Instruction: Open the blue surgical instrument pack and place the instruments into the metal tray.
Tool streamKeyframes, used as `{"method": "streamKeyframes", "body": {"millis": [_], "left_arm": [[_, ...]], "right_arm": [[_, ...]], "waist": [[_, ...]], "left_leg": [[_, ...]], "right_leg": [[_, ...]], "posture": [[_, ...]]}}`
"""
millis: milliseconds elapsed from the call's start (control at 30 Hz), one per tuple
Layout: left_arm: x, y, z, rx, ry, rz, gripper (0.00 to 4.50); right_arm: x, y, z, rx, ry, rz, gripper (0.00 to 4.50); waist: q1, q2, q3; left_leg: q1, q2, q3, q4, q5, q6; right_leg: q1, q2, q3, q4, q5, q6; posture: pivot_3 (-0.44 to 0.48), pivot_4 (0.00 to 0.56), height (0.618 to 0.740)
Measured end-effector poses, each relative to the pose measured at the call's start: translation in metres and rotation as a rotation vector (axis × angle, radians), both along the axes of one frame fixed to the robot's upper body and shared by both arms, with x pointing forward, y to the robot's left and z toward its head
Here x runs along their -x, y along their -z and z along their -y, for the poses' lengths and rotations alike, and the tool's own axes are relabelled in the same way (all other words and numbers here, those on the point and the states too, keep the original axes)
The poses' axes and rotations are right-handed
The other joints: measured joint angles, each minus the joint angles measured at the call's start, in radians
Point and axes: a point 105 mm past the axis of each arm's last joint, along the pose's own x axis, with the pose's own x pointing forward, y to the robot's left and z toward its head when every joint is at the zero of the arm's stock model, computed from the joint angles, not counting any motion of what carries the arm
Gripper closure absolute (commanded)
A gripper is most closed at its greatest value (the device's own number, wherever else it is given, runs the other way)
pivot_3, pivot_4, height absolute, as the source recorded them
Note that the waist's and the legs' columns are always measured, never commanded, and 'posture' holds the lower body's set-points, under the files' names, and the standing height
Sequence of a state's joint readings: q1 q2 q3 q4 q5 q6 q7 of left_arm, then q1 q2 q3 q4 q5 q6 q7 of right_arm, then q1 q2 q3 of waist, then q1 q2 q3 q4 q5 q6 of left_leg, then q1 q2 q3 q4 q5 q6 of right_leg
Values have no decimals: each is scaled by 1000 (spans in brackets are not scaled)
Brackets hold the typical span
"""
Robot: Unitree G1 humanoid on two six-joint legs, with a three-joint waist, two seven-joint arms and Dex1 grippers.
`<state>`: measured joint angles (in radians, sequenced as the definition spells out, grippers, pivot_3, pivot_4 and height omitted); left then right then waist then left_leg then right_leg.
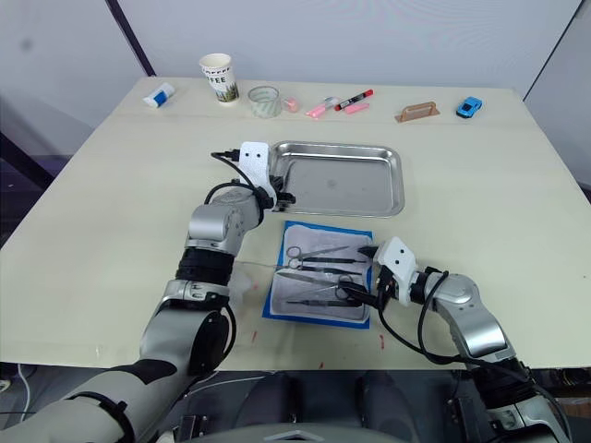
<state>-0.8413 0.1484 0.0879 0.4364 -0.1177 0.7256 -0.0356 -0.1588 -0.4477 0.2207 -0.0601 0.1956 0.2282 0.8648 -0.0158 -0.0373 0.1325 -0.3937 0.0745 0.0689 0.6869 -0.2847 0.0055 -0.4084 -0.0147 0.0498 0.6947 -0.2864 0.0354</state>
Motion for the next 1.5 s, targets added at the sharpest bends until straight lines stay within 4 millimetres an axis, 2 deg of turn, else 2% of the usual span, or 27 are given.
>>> {"method": "streamKeyframes", "body": {"millis": [100,133,200,600,767,933,1033,1133,1267,1367,1500], "left_arm": [[0,0,0,1,0,0,4447],[0,0,0,2,-3,0,3606],[0,0,-1,0,-13,0,3047],[-1,-1,-3,-1,-24,9,3047],[-2,-22,5,18,64,111,3047],[4,-41,11,45,243,220,3047],[13,-39,10,22,394,256,3047],[30,-36,13,-14,618,280,3047],[47,-38,14,-44,834,284,3047],[68,-27,17,-81,1050,223,3047],[80,-13,24,-90,1164,170,3047]], "right_arm": [[0,0,0,0,0,0,0],[0,0,0,0,0,0,0],[0,0,0,0,0,0,0],[0,0,0,-1,0,0,0],[0,0,0,-2,2,0,0],[0,0,-1,-5,3,0,0],[0,0,-2,-7,2,-1,0],[-1,0,-2,-8,3,-1,0],[-1,0,-2,-9,3,-2,0],[-1,1,-2,-10,3,-2,0],[-1,1,-2,-11,4,-2,0]], "waist": [[0,0,0],[0,0,0],[0,0,0],[0,0,0],[-1,0,0],[-2,0,0],[-3,0,0],[-4,0,0],[-4,0,0],[-4,0,0],[-4,0,0]], "left_leg": [[0,0,0,0,0,0],[0,0,0,0,0,0],[0,0,0,0,0,0],[0,0,0,0,0,0],[0,0,0,0,1,-2],[1,0,1,-1,1,-2],[1,0,1,-1,1,-2],[1,0,2,-1,1,-2],[2,0,2,-1,0,0],[2,0,2,-1,0,0],[2,0,2,-1,0,1]], "right_leg": [[0,0,0,0,0,0],[0,0,0,0,0,0],[0,0,0,0,0,0],[0,0,0,0,0,0],[0,0,0,0,0,0],[0,0,1,0,0,0],[0,0,1,0,0,0],[0,1,1,0,0,0],[0,1,1,0,0,0],[0,1,1,0,0,0],[0,1,2,0,0,0]], "posture": [[0,150,718],[0,150,718],[0,150,718],[0,150,718],[0,150,718],[0,150,718],[0,150,718],[0,150,718],[0,150,718],[0,150,718],[0,150,718]]}}
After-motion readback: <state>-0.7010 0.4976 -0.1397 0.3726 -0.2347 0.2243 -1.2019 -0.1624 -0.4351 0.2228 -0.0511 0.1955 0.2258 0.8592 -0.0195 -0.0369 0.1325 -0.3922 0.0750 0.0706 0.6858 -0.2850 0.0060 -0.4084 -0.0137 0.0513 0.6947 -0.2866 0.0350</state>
